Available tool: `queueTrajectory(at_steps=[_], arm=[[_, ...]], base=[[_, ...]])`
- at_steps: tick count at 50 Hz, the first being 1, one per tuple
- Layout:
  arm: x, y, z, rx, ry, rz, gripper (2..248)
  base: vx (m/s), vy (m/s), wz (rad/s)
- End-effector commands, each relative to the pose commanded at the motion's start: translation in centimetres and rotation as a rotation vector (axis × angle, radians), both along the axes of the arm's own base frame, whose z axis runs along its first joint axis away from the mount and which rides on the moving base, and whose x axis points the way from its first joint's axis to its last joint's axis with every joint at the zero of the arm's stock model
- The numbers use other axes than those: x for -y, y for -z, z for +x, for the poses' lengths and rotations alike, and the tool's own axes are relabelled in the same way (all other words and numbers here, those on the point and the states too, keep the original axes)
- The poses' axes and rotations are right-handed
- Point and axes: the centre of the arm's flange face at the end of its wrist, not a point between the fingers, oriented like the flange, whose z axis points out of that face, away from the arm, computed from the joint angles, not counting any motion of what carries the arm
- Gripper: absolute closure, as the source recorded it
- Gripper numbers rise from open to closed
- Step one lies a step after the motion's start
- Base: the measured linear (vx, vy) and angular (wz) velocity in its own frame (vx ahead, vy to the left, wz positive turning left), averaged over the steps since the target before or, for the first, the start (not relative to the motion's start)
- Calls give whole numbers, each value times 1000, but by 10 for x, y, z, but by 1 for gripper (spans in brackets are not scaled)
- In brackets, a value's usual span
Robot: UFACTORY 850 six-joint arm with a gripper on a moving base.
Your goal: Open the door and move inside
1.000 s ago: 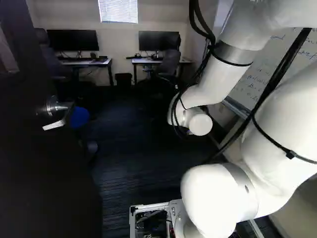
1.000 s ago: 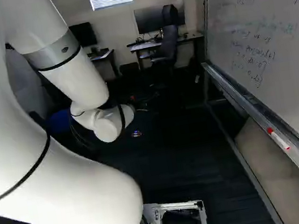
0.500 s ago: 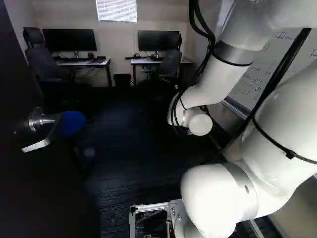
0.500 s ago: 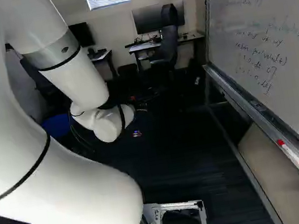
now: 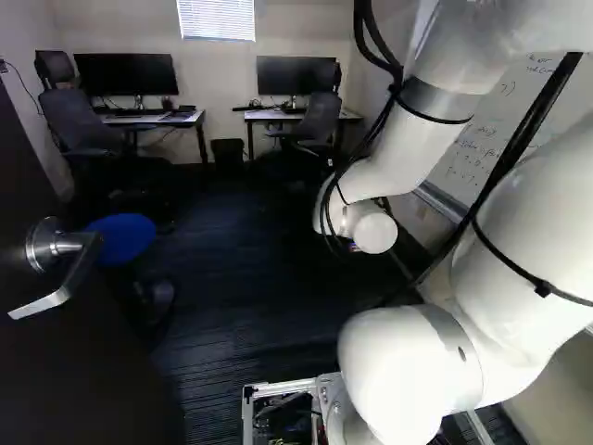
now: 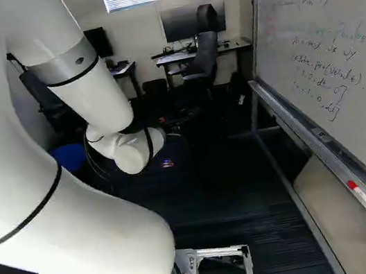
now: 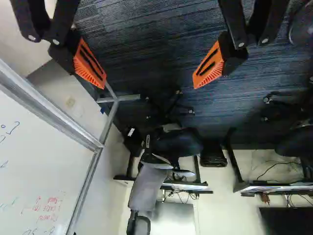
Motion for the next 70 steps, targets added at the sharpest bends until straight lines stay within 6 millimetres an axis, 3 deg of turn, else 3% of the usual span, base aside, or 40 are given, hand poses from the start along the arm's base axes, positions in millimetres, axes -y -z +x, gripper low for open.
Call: queueTrajectory(at_steps=[41, 70], arm=[[-1, 0, -2, -1, -7, 4, 3], [-10, 3, -26, -19, -81, 43, 3]], base=[[-1, 0, 0], [0, 0, 0]])
